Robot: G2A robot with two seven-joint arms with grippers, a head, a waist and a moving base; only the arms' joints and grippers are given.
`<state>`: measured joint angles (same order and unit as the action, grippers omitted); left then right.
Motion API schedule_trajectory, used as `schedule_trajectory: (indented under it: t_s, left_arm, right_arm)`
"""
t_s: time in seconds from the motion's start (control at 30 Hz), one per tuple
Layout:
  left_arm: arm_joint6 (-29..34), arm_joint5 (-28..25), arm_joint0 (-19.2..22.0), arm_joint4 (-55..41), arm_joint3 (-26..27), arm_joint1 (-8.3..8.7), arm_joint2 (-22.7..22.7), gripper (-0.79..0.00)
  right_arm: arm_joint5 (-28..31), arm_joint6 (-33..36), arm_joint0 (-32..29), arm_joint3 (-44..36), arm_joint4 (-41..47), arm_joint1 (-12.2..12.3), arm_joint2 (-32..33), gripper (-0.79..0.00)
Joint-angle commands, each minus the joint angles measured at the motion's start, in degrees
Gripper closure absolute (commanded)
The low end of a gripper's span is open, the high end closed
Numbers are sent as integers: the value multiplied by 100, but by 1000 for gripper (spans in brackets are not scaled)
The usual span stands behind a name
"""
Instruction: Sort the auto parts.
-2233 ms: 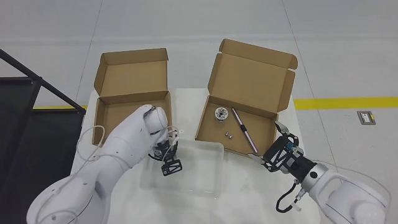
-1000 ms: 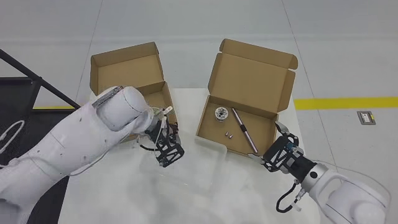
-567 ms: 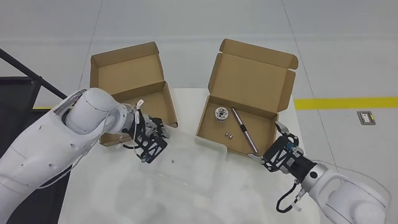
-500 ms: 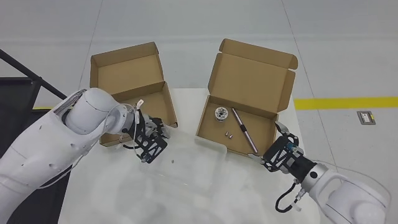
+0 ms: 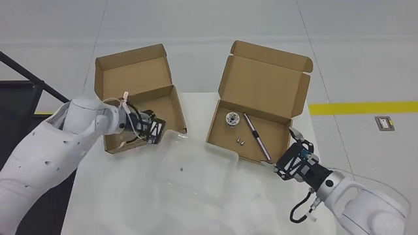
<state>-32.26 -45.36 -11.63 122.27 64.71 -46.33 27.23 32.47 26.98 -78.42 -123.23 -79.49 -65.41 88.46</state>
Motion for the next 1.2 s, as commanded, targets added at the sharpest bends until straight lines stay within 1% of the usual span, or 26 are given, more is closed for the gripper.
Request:
schedule_trajectory:
  t_s: [0.0,0.03,0.1,0.13,0.23,0.43,0.6,0.77,0.9,1.03,1.07,1.17]
  left_arm:
    - [55,0,17,-133,-406,-123,-53,0]
    - [178,-3,44,-64,-600,-202,-121,0]
    - [97,-11,80,-240,-1059,-379,-193,0]
    - [258,21,113,-99,-1242,-477,-290,0]
    - [188,76,190,-142,-1733,-776,-449,0]
    - [311,382,331,141,-2585,-1333,-737,0]
    - [392,722,401,232,-3212,-1706,-806,0]
    - [322,894,436,266,-3707,-2001,-828,0]
    - [227,1002,470,311,-4028,-2178,-828,-111]
    - [139,1085,503,326,-4297,-2309,-801,-240]
    - [113,1104,515,333,-4358,-2333,-794,-265]
    - [42,1173,554,385,-4506,-2390,-779,-305]
  right_arm:
    - [0,0,0,0,0,0,0,-785]
    - [0,0,0,0,0,0,0,-785]
    - [0,0,0,0,0,0,0,-785]
    - [0,0,0,0,0,0,0,-785]
    - [0,0,0,0,0,0,0,-785]
    - [0,0,0,0,0,0,0,-785]
    - [0,0,0,0,0,0,0,-785]
    - [0,0,0,0,0,0,0,-785]
    - [0,0,0,0,0,0,0,-785]
    - [0,0,0,0,0,0,0,-785]
    - [0,0,0,0,0,0,0,-785]
    - [0,0,0,0,0,0,0,-785]
